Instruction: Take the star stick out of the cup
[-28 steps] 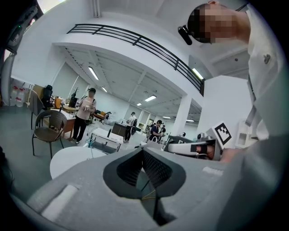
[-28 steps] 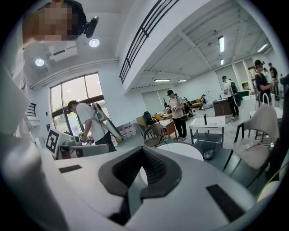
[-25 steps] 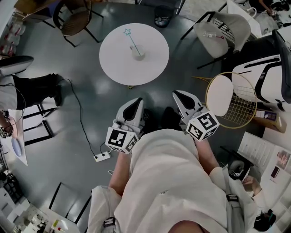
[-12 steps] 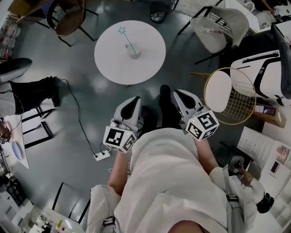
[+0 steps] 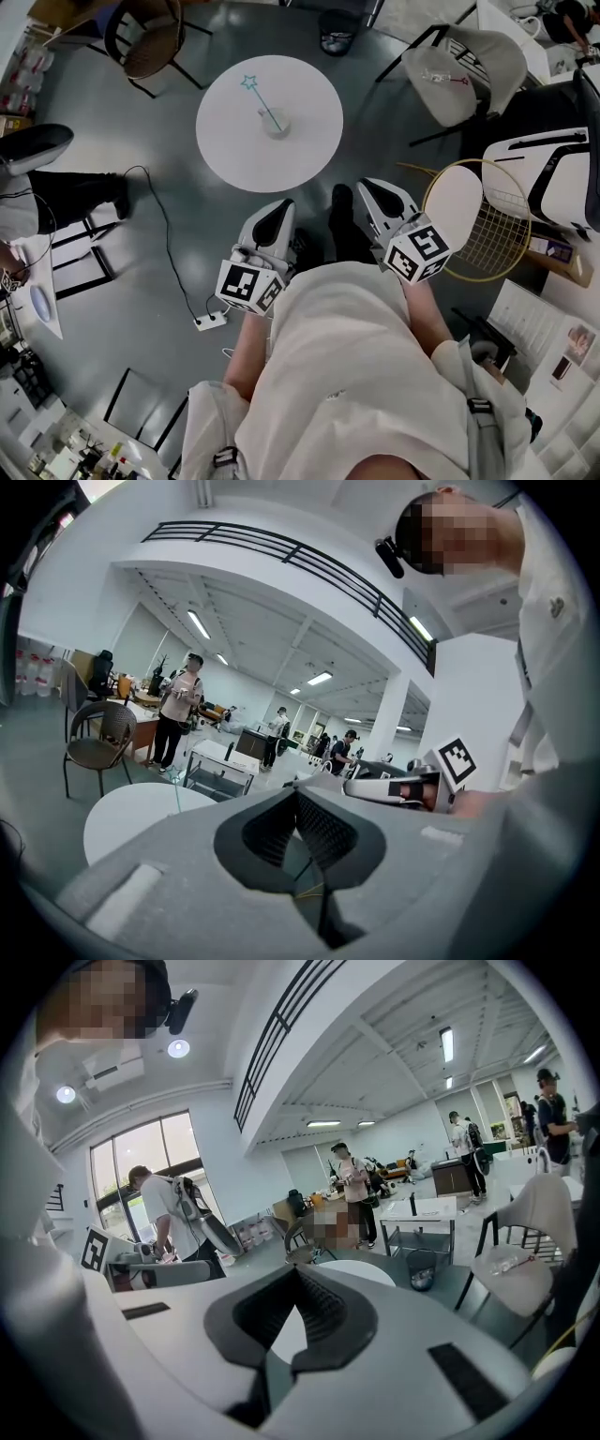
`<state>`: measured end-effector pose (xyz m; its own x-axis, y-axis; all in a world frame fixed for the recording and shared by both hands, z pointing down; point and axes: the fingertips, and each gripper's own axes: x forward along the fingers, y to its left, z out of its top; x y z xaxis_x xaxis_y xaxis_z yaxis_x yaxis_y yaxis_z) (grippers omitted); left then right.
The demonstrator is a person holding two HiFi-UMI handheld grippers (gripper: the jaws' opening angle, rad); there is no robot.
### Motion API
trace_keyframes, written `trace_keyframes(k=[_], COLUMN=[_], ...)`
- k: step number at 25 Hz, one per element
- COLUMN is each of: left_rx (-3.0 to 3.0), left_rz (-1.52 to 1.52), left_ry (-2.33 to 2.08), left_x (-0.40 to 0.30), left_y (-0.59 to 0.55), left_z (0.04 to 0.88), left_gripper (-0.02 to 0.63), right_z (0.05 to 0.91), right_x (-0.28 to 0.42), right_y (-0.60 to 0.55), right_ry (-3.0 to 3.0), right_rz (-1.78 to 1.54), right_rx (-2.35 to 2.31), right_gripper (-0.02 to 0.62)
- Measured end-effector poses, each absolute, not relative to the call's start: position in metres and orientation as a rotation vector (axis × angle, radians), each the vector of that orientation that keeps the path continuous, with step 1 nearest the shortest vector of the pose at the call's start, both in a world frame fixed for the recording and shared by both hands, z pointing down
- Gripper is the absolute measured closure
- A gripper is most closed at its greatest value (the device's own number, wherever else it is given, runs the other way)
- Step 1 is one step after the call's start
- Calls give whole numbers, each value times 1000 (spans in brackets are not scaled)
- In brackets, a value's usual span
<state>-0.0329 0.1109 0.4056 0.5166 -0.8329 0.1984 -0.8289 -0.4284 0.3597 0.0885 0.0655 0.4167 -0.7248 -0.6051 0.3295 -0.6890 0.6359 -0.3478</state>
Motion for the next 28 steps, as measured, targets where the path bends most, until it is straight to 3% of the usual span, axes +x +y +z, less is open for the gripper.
trace_keyframes(k=[14,28], left_rx=[2246,2070], left_rz=[16,41], left_ry=[-1481,-1645], left_x=[30,35], left_y=[41,18], left_z=[408,424], left_gripper=[596,597], right_z=[412,428], right_x=[117,115], right_y=[-26,-57], right_ry=[-2771,-2788], right_rz=[690,759], right_rx=[783,558], right_gripper=[586,587])
